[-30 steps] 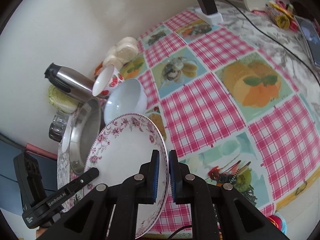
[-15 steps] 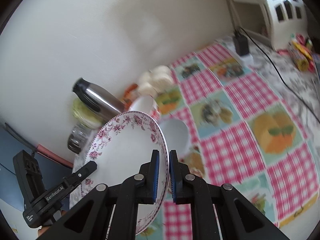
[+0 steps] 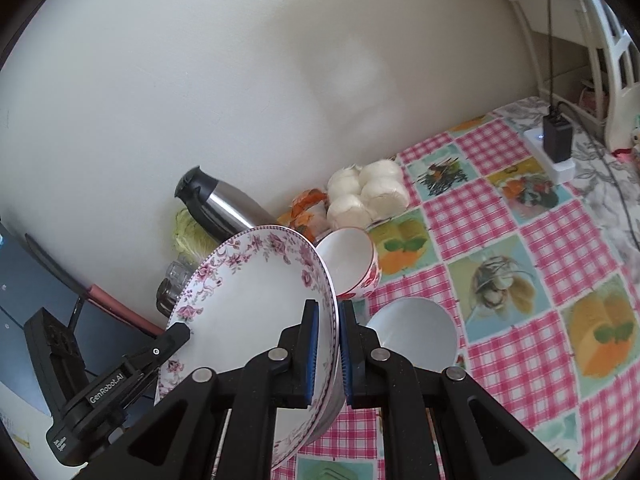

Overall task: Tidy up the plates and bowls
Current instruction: 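Lift the floral plate with the right tool and tilt it upright, then carry the floral plate over the steel tray and lower it inside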

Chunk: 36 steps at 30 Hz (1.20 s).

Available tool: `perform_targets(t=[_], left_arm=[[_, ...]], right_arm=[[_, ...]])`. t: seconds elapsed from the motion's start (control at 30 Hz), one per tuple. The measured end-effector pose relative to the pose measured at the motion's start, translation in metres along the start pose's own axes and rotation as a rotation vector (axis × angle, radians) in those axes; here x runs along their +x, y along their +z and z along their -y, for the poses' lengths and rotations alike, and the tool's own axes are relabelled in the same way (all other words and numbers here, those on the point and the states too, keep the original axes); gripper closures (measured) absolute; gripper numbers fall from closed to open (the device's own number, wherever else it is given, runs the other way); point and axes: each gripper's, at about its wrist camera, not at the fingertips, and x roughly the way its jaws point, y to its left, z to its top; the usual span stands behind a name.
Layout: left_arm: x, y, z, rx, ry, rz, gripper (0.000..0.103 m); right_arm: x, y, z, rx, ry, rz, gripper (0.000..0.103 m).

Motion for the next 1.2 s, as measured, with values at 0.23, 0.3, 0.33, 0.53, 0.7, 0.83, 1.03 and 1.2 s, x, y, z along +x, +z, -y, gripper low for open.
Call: perform_targets(t=[0.23, 0.3, 0.33, 0.53, 0.7, 0.83, 1.03, 1.2], left_arm=[[0.0, -0.003, -0.034, -0.071, 0.016, -0.006, 0.088], [-0.002, -0.001, -0.047, -0.101, 0.017, -0.004, 0.088], [-0.002, -0.001, -0.051, -0.113, 0.017, -0.003, 0.088], [-0.009, 0.004, -0.083, -0.175, 0.037, 0.013, 0.088], [-0.015, 0.006, -0.105, -0.225, 0.043, 0.023, 0.088], [-0.016, 0.005, -0.119, -0.258, 0.041, 0.02, 0.088], [-0.004, 0.003, -0.127, -0.277, 0.032, -0.007, 0.088], [0.029, -0.005, -0.134, -0.287, 0.052, -0.087, 0.088]], right_arm=[[0.03, -0.017, -0.009, -0.008, 0.005, -0.073, 0.092], [0.036, -0.02, -0.014, -0.012, 0.015, -0.086, 0.092], [0.039, -0.022, -0.016, -0.012, 0.021, -0.091, 0.092], [0.063, -0.034, -0.036, -0.016, 0.033, -0.129, 0.091], [0.081, -0.042, -0.051, -0.02, 0.057, -0.159, 0.091], [0.089, -0.046, -0.06, -0.029, 0.066, -0.17, 0.091], [0.1, -0.048, -0.06, -0.045, 0.046, -0.183, 0.091], [0.117, -0.053, -0.043, -0.022, 0.013, -0.211, 0.091]])
